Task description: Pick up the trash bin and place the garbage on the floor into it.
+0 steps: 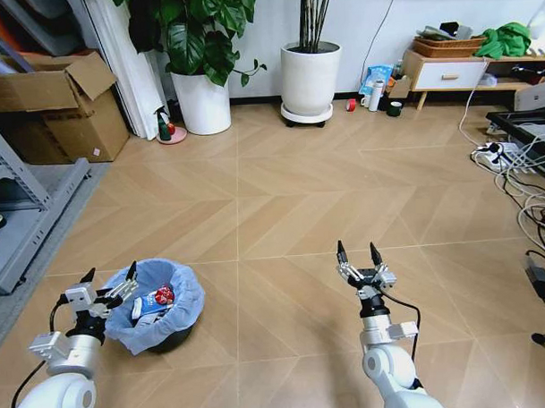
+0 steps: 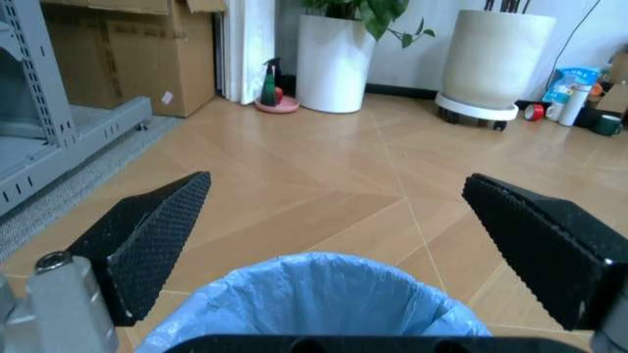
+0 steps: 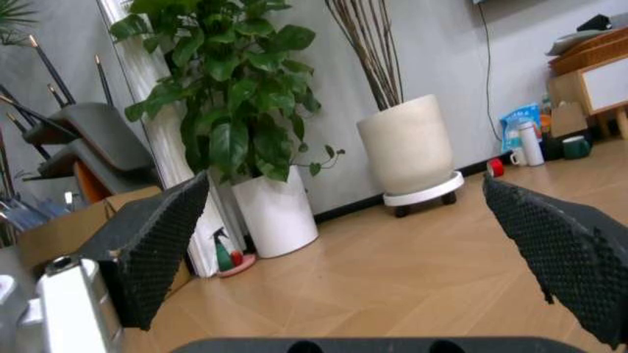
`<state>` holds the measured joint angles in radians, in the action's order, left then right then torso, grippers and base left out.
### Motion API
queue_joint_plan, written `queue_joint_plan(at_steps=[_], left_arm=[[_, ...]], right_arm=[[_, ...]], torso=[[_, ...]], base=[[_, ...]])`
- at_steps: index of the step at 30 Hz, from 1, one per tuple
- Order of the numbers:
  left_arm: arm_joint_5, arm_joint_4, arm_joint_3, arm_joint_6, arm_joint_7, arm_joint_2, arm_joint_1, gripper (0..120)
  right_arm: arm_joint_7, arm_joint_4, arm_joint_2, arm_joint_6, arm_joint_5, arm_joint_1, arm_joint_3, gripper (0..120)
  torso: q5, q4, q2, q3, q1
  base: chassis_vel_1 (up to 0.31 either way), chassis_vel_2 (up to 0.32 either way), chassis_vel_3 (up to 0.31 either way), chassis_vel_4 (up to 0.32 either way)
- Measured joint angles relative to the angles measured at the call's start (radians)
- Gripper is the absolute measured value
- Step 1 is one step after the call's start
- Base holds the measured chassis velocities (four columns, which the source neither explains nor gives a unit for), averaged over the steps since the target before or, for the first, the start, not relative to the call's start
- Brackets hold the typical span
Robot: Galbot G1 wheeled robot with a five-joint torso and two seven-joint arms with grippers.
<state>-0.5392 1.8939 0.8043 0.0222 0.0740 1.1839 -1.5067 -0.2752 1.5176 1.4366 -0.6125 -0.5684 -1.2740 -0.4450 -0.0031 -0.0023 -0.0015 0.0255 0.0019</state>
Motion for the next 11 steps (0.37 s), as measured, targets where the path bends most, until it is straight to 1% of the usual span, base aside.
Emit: queue_joint_plan(at_steps=[11], left_arm=[[-0.002, 0.0, 0.0, -0.001, 0.0, -0.001, 0.0, 100]], right_arm=[[-0.001, 0.001, -0.001, 0.001, 0.0, -0.002, -0.002, 100]], torso=[[0.0, 0.0, 0.0, 0.0, 0.0]], base=[[0.0, 0.0, 0.0, 0.0]])
